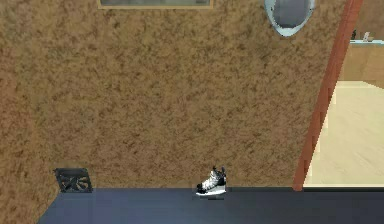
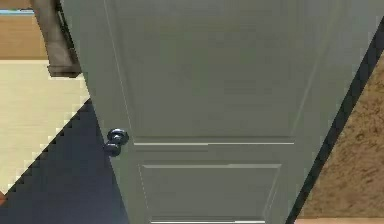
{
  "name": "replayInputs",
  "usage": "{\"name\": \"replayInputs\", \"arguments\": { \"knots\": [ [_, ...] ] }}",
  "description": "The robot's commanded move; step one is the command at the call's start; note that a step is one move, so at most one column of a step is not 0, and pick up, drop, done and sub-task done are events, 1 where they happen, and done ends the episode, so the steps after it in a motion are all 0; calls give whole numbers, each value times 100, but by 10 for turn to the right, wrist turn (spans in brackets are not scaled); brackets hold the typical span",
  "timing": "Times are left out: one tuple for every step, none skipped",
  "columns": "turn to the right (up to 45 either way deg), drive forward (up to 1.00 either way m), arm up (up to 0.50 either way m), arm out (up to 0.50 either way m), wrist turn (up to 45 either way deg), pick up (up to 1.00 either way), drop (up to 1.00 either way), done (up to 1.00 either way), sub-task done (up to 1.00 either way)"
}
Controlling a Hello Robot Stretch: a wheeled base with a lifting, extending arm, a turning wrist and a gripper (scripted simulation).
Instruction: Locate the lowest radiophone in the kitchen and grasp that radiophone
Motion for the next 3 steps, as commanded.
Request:
{"name": "replayInputs", "arguments": {
  "knots": [
    [150, 0, 0, 0, 0, 0, 0, 0, 0],
    [0, 15, 0, 0, 0, 0, 0, 0, 0],
    [-60, 0, 0, 0, 0, 0, 0, 0, 0]
  ]
}}
